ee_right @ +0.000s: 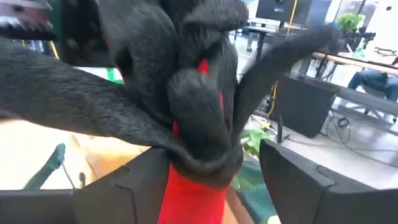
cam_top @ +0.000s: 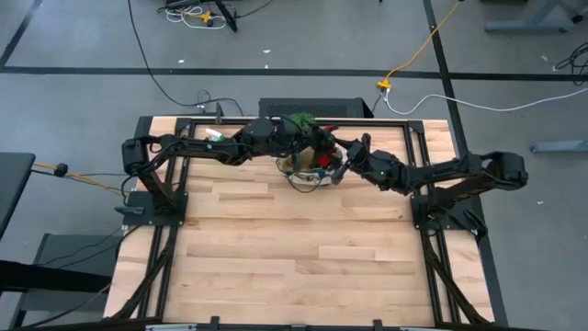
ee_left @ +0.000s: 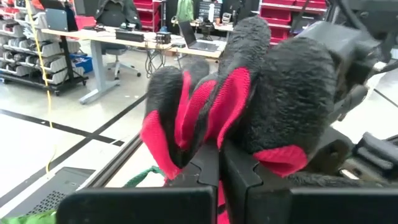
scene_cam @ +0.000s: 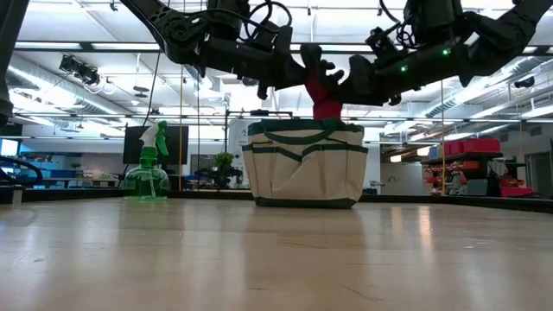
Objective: Pick & Place Garden tools in Gardening bag
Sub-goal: Put the red gloves into the green gardening bag
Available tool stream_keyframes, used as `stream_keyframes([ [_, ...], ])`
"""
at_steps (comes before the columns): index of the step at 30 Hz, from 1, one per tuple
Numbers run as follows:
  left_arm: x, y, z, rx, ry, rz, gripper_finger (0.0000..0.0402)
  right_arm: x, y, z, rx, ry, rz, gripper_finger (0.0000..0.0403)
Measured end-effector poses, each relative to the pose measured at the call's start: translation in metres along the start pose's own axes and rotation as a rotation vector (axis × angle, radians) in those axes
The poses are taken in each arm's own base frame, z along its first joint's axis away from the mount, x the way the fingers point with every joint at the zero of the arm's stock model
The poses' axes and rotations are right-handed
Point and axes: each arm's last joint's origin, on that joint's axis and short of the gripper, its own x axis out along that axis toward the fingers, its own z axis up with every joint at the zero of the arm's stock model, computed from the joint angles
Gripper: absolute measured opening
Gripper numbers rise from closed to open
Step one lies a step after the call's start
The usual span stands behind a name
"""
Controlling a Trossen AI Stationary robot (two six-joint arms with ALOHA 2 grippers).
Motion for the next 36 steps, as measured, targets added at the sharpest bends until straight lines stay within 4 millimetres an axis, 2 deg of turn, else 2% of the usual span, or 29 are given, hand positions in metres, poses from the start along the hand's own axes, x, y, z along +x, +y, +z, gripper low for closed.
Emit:
stream_keyframes([
  [6, 0.002, -0.002, -0.004, -0.009, 0.014, -0.015, 0.0005, -0.003, -0.002, 0.006, -0.008, -0.025, -0.003, 0.0247],
  [11, 0.011, -0.008, -0.022, -0.015, 0.069, -0.029, 0.0005, -0.006, -0.004, 0.01, -0.012, -0.038, -0.003, 0.0247],
  [16, 0.016, -0.005, -0.039, -0.03, 0.12, -0.015, 0.0005, -0.007, -0.005, 0.013, 0.002, -0.049, -0.006, 0.0247],
  [24, 0.014, 0.0, -0.02, -0.024, -0.016, -0.023, 0.0005, -0.007, -0.004, 0.011, -0.008, -0.039, -0.002, 0.0247],
  [30, 0.013, 0.006, -0.018, -0.065, -0.009, -0.057, 0.0005, -0.007, -0.005, 0.012, -0.02, -0.045, -0.004, 0.0247],
  [36, 0.014, -0.008, -0.028, -0.064, 0.065, -0.088, 0.0005, -0.012, -0.008, 0.022, 0.0, -0.104, -0.01, 0.0247],
])
